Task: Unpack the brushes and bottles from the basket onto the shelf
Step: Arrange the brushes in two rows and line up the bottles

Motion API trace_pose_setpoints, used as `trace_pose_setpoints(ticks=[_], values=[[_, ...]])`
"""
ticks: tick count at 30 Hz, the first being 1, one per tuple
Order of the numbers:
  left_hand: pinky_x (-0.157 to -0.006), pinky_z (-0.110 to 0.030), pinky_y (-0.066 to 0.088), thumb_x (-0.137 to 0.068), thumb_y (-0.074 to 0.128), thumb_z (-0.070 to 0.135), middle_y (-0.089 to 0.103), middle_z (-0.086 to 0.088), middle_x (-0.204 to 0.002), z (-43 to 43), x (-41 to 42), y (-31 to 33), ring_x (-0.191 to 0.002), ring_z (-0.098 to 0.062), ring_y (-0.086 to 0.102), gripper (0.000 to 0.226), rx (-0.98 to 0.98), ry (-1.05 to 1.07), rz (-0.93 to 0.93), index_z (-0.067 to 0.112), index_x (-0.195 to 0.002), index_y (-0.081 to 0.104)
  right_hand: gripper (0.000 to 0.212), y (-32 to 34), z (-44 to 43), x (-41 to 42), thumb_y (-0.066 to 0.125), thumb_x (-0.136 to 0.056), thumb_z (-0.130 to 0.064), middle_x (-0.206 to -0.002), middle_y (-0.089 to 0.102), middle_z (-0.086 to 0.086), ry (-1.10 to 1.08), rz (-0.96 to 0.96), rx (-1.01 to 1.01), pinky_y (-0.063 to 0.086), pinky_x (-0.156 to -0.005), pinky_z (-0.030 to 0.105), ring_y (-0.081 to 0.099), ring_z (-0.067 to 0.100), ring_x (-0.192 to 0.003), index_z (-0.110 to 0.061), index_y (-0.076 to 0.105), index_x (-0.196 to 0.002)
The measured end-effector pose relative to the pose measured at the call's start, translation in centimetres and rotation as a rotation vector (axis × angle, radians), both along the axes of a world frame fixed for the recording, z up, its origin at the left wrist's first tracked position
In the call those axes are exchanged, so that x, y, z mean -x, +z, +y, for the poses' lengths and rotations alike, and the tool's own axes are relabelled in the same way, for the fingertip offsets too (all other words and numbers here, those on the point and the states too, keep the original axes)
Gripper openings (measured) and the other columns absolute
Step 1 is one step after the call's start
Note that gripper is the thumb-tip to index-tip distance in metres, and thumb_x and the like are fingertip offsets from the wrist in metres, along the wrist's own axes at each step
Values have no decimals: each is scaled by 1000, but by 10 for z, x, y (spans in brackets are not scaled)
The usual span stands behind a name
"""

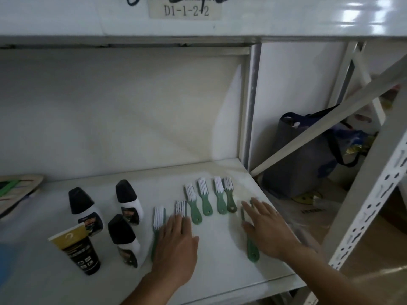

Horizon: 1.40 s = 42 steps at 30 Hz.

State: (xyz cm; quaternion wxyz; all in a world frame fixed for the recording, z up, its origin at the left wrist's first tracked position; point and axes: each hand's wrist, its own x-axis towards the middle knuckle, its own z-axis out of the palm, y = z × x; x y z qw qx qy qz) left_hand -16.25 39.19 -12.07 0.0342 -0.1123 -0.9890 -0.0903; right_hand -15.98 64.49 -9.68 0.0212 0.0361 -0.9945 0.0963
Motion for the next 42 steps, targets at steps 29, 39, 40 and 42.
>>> trace_pose_setpoints(ticks=[29,39,40,42], values=[[-98,-32,44,-88,47,-1,56,-5,-129,75,29,31,-118,-23,51,45,-38,-290,125,15,-128,58,30,30,3,31,45,-98,-19,-125,66,7,86,-8,270,46,-101,40,60,25,-113,-19,66,-119],[-78,-39,58,-92,57,13,70,-7,-99,100,79,21,-87,-25,68,15,23,-127,5,14,-104,67,28,16,3,96,52,-94,-38,-107,68,5,86,-146,-83,52,-87,41,64,24,-95,-22,66,-111],[-74,-37,58,-90,58,9,70,-7,-96,102,80,20,-84,-25,69,15,28,-102,24,14,-101,67,27,15,9,98,52,-94,-37,-109,68,5,75,-147,-68,52,-87,39,63,24,-96,-22,65,-113],[-64,-31,52,-87,59,4,71,-8,-91,108,81,21,-80,-26,69,16,18,-69,48,13,-96,69,27,12,19,99,52,-95,-37,-113,66,6,62,-159,-33,50,-85,38,61,25,-100,-23,63,-115]])
